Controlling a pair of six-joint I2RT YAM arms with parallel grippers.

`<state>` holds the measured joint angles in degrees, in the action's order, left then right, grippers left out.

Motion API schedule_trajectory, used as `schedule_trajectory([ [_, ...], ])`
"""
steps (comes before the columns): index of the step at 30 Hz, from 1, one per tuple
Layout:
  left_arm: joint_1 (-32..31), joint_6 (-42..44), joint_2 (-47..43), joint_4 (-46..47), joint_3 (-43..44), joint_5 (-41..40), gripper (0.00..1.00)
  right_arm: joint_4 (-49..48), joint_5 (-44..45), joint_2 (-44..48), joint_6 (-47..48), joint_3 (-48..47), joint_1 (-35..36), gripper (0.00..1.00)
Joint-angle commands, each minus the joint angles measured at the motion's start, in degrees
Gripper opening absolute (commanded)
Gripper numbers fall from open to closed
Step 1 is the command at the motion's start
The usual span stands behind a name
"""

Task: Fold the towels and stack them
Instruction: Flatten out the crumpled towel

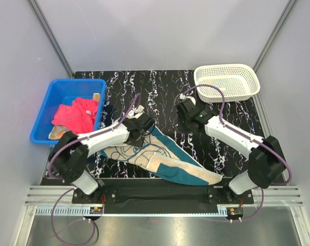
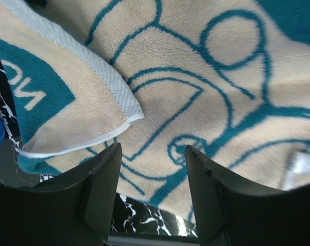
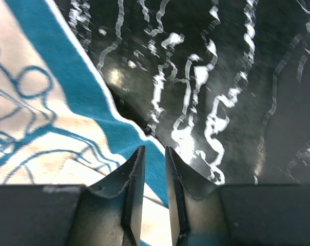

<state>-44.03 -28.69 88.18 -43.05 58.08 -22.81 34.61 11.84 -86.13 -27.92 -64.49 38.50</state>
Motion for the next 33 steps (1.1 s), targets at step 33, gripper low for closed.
schedule_trajectory([
  [33, 7.9, -1.0, -0.7, 2.1, 3.1, -0.7, 0.61, -23.5, -18.8, -18.6, 9.8, 0.9, -2.1, 0.40],
])
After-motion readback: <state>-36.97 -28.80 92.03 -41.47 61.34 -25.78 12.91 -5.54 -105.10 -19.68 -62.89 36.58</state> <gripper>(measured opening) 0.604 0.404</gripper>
